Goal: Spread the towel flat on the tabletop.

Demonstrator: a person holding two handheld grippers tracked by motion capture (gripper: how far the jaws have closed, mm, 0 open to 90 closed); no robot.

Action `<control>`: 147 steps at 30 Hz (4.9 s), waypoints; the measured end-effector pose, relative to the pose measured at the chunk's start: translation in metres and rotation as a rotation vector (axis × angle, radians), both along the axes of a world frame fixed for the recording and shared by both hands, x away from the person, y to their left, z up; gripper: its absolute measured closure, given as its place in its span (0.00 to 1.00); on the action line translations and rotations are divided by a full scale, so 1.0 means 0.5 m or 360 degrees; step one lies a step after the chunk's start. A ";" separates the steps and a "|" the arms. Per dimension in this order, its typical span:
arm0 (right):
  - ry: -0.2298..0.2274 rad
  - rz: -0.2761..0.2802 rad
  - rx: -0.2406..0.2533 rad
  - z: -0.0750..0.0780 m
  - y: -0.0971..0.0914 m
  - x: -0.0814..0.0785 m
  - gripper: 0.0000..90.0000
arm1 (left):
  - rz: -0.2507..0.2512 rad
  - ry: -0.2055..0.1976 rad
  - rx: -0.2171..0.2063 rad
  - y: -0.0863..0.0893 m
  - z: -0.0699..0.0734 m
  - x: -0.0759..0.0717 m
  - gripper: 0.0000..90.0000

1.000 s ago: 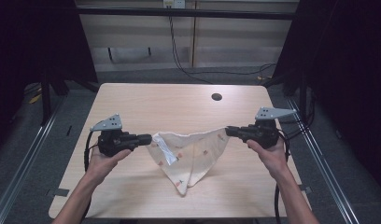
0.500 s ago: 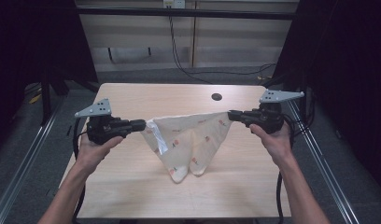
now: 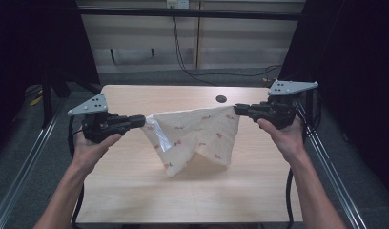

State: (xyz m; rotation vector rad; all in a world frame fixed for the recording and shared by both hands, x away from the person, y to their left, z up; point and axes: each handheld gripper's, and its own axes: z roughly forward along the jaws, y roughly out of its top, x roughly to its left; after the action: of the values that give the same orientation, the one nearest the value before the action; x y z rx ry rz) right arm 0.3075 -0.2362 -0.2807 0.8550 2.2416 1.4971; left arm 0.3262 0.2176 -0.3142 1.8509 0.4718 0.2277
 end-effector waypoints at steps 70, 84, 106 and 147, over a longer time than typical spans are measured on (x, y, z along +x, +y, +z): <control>0.0249 -0.0136 -0.0130 -0.252 0.027 0.132 0.99 | 0.0132 0.0437 0.0056 -0.035 -0.211 0.134 0.94; 0.0362 -0.0251 -0.0085 -0.335 0.027 0.186 0.98 | 0.0232 0.0563 0.0022 -0.037 -0.263 0.189 0.90; 0.0390 -0.0407 -0.0144 -0.348 -0.004 0.208 0.79 | 0.0180 0.0516 0.0129 -0.025 -0.257 0.147 0.75; 0.0402 -0.0125 -0.0452 -0.441 0.053 0.021 0.74 | -0.0054 0.0392 0.0620 -0.103 -0.368 0.015 0.75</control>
State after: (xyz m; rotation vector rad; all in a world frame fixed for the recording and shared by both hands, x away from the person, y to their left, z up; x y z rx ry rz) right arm 0.3179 -0.2096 -0.5009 1.0742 2.4869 1.0502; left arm 0.3337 0.1659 -0.4983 2.2811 0.5965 0.0698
